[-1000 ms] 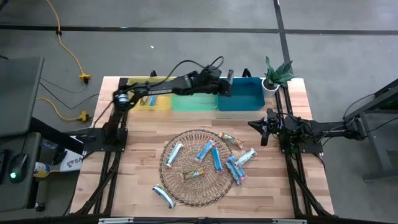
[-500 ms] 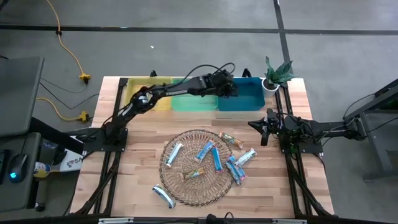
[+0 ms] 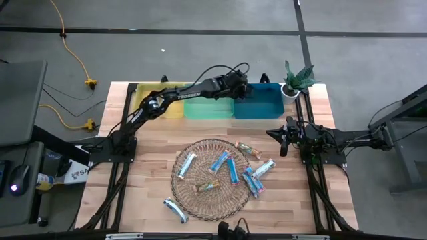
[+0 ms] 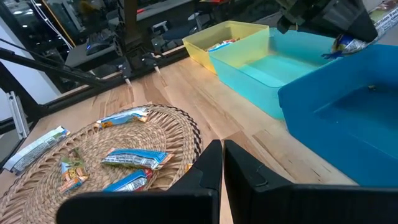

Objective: Pick and place Granola Bars by type
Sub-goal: Put the top blue granola bar into the blue bin, then put the bottom blue granola bar into the blue bin

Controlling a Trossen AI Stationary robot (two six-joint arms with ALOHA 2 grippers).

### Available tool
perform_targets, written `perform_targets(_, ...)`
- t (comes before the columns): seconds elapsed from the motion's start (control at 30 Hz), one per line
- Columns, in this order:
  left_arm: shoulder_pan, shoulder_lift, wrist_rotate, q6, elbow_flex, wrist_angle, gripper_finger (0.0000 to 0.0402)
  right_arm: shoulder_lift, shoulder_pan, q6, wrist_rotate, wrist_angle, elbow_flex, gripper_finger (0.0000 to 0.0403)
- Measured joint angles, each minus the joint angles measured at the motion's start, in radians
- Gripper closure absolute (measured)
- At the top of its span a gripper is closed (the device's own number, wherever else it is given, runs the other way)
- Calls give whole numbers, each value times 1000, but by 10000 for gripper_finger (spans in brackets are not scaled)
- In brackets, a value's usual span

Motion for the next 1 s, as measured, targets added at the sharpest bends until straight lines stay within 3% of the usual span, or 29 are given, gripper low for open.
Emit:
perform_targets(0.17,13,20,73,20,0,3,351,0,0,0,0,0,0,402)
perform_targets(0.33,11,49,130,18,-3,-26,320,0,0,0,0,0,0,402)
perform_targets(0.57,12,61,122,15,-1,-10,281,0,0,0,2,0,0,403)
perform_targets(0.77,11,61,137,28,-1,5,273,0,0,0,2,0,0,402)
perform_targets(1.0,18,0,249,208,-2,58,273,0,0,0,2,0,0,402)
